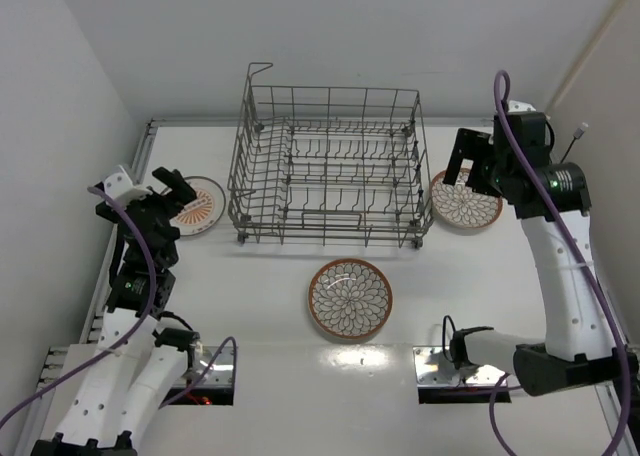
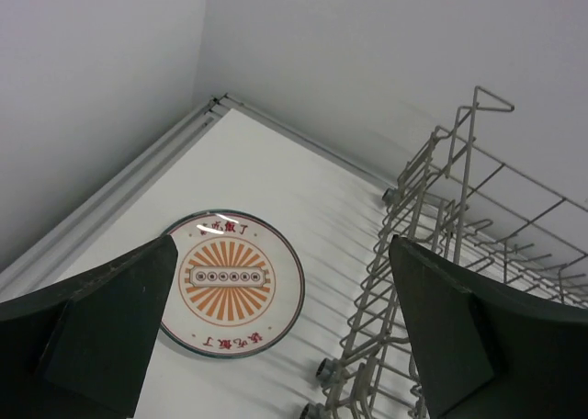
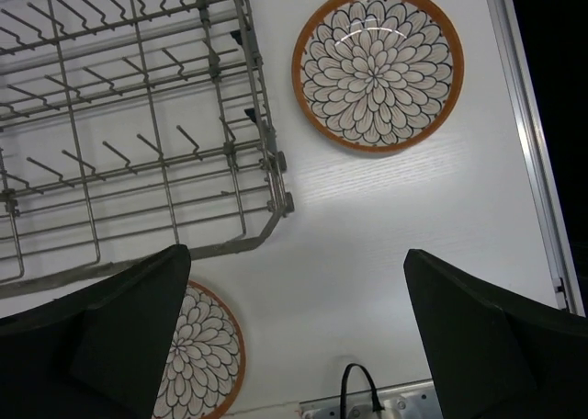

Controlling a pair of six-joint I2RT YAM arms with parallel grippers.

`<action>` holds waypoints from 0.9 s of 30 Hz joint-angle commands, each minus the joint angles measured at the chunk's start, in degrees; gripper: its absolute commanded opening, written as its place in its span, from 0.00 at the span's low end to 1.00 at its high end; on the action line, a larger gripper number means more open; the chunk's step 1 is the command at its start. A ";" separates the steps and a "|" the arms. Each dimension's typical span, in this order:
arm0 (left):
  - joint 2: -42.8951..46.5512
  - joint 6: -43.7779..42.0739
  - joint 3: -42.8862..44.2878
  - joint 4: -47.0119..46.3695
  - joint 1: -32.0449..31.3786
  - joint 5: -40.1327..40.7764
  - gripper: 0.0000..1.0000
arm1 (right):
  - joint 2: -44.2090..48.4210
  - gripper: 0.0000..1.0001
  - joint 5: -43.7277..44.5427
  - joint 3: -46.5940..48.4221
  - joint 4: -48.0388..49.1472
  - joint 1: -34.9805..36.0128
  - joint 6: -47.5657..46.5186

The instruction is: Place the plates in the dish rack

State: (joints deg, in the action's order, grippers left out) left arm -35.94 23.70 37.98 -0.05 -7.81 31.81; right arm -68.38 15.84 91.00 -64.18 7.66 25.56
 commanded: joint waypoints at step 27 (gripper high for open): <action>-15.91 4.25 15.56 22.21 0.17 -7.72 1.00 | -34.88 0.99 -26.55 0.60 13.37 -37.10 7.84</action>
State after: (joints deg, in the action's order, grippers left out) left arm -53.47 27.51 54.28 23.57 -7.79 25.21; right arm -102.39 -7.16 92.79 -53.87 -26.98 33.41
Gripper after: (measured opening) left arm 1.000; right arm 0.989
